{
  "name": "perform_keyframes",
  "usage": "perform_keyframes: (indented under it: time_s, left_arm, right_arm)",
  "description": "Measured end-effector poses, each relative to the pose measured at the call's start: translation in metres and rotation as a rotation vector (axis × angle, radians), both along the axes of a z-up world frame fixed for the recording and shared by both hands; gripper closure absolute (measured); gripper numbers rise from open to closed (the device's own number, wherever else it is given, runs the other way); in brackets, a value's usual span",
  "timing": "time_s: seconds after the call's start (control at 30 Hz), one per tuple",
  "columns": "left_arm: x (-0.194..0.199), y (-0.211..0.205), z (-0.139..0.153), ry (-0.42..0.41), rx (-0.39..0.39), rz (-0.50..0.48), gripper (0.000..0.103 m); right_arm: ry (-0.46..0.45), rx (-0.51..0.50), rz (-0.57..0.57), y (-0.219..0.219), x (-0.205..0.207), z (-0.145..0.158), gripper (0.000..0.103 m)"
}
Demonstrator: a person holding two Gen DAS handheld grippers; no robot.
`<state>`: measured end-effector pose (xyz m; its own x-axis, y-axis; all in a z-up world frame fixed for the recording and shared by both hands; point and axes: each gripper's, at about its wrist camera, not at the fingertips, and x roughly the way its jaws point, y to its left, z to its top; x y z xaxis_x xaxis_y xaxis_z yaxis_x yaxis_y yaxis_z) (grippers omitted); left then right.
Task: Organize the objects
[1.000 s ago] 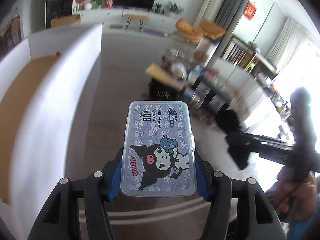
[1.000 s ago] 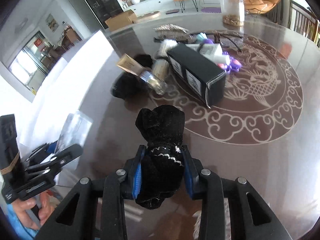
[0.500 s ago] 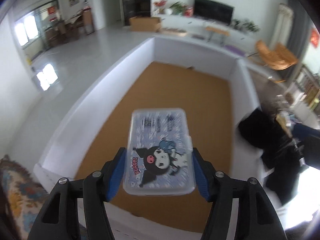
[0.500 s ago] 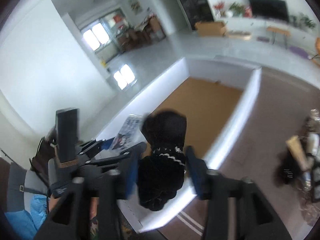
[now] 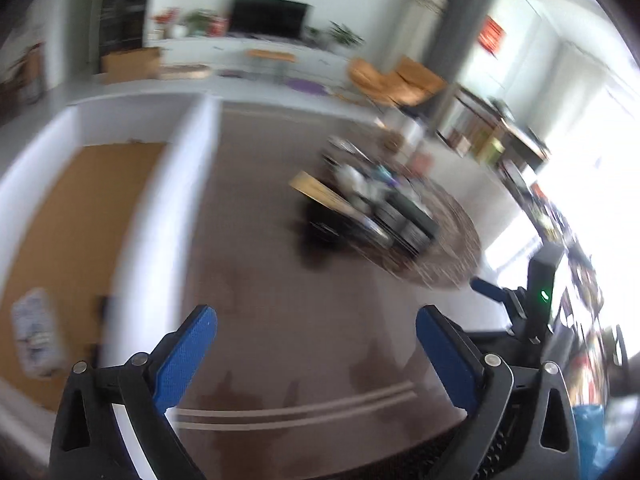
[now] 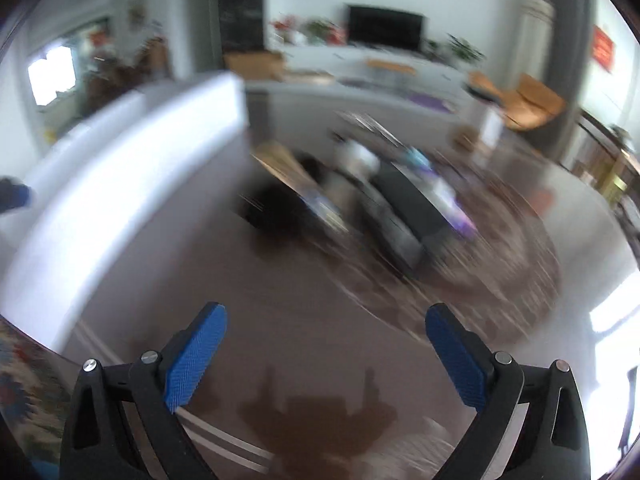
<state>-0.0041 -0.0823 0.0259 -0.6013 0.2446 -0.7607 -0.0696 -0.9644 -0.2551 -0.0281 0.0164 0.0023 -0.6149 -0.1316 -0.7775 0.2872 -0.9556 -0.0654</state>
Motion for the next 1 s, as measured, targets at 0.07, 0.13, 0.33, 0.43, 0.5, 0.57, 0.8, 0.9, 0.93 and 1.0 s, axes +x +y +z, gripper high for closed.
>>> perform_keyframes:
  time_s: [0.07,0.13,0.33,0.43,0.5,0.57,0.8,0.9,0.93,1.0]
  left_arm:
    - [-0.014,0.04,-0.034,-0.05,-0.03,-0.049,0.001]
    - [-0.037,0.066,-0.073,-0.104,-0.055,-0.055,0.002]
    - [-0.076,0.093,-0.112,-0.109,-0.124,0.0,0.002]
    - [-0.094,0.102,-0.112,-0.1,-0.165,0.008,0.002]
    - [-0.103,0.096,-0.113,-0.091,-0.187,-0.003,0.002]
    - [-0.11,0.099,-0.112,-0.075,-0.216,-0.033,0.0]
    - [-0.114,0.095,-0.111,-0.024,-0.266,-0.076,0.0]
    - [-0.117,0.094,-0.113,-0.018,-0.264,-0.059,0.0]
    - [-0.117,0.093,-0.113,-0.017,-0.264,-0.059,0.0]
    - [-0.117,0.093,-0.113,-0.019,-0.264,-0.059,0.0]
  right_arm:
    - [-0.033,0.016,-0.086,0.037,0.001,-0.024,0.003]
    - [-0.04,0.023,-0.153,0.064,-0.001,-0.037,0.003]
    - [-0.075,-0.016,-0.298,0.098,-0.006,-0.051,0.002]
    - [-0.088,-0.036,-0.321,0.105,-0.006,-0.052,0.0]
    - [-0.086,-0.039,-0.328,0.104,-0.006,-0.052,0.0]
    - [-0.082,-0.04,-0.33,0.106,0.0,-0.05,0.0]
    - [-0.079,-0.043,-0.332,0.108,-0.011,-0.055,0.0]
    - [-0.079,-0.043,-0.333,0.107,-0.012,-0.056,0.0]
    - [-0.079,-0.043,-0.333,0.107,-0.012,-0.056,0.0]
    - [-0.079,-0.043,-0.333,0.108,-0.011,-0.055,0.0]
